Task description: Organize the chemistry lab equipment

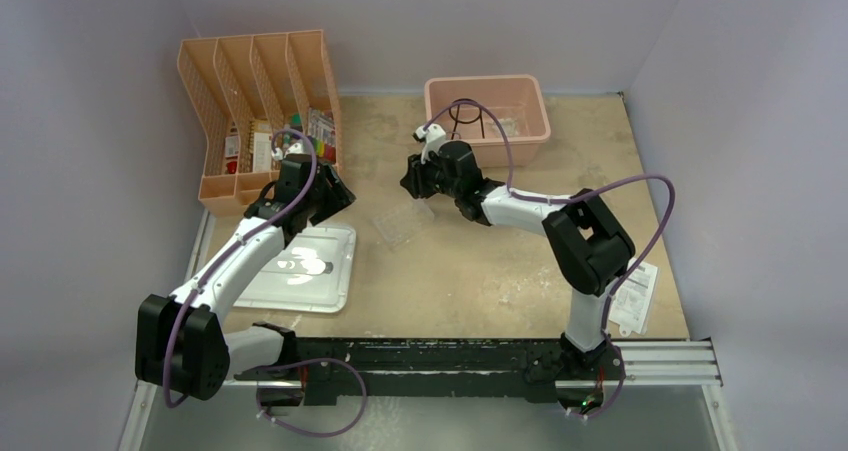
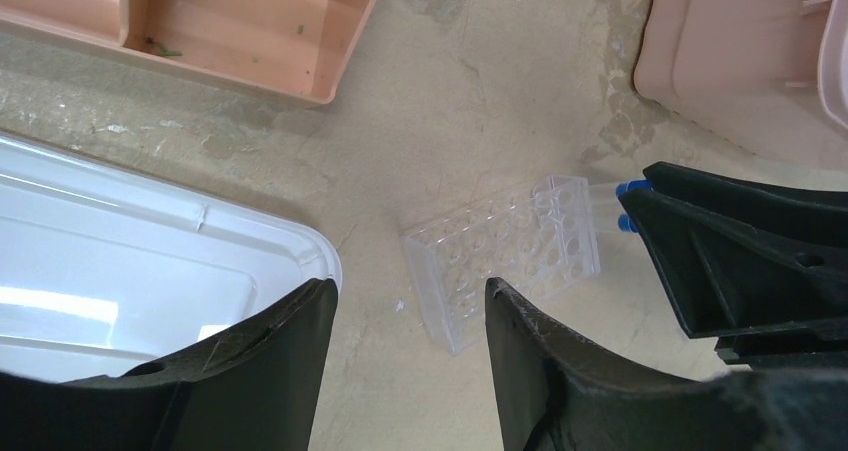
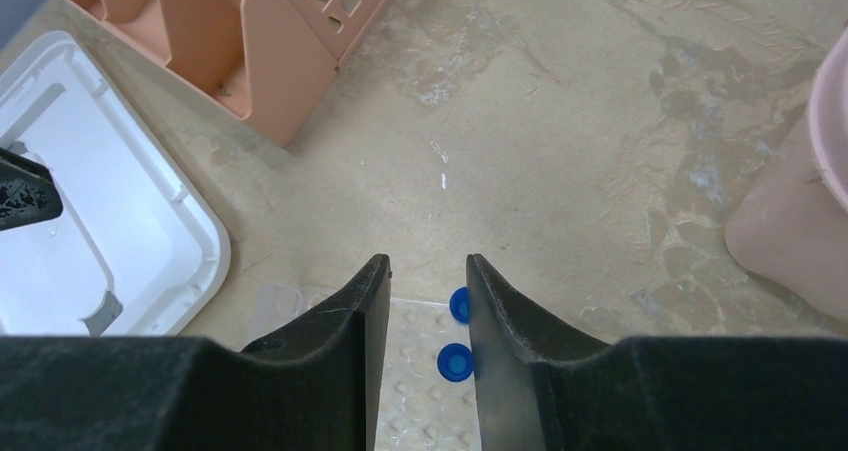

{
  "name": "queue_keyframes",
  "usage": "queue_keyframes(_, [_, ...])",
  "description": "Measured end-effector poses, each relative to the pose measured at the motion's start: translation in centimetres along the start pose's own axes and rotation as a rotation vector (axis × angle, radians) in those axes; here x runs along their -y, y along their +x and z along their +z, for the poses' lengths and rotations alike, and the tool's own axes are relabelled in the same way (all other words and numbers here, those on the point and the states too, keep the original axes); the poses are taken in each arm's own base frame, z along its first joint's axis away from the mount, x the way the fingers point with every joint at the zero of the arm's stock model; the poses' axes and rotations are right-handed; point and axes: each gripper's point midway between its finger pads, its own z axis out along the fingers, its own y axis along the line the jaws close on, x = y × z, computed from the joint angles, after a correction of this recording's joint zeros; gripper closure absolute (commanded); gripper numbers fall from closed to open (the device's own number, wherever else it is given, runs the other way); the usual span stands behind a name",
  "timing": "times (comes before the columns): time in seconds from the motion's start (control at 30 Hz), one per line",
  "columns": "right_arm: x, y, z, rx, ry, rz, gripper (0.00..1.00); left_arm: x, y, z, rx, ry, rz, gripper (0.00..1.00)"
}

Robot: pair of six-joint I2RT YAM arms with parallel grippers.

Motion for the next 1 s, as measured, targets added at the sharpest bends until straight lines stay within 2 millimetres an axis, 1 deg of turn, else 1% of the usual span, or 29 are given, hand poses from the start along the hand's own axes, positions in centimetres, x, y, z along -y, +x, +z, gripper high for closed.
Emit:
queue_keyframes(0.13, [-0.2, 0.1, 0.0, -0.003, -0.016, -0.013, 0.66, 0.0, 0.0, 0.0, 0.000, 0.000, 0.000, 0.44])
queue_keyframes(0.53, [-0.3, 0.2, -0.1, -0.005, -0.027, -0.028, 0.67, 0.0, 0.0, 0.0, 0.000, 0.000, 0.000, 0.44])
queue_keyframes(0.87, [-1.2, -0.1, -0.7, -0.009, -0.073, -0.042, 0.66, 0.0, 0.0, 0.0, 0.000, 0.000, 0.000, 0.44])
queue_keyframes(1.0, [-1.5, 0.1, -0.8, -0.018, -0.086, -0.042, 0.66, 0.0, 0.0, 0.0, 0.000, 0.000, 0.000, 0.44])
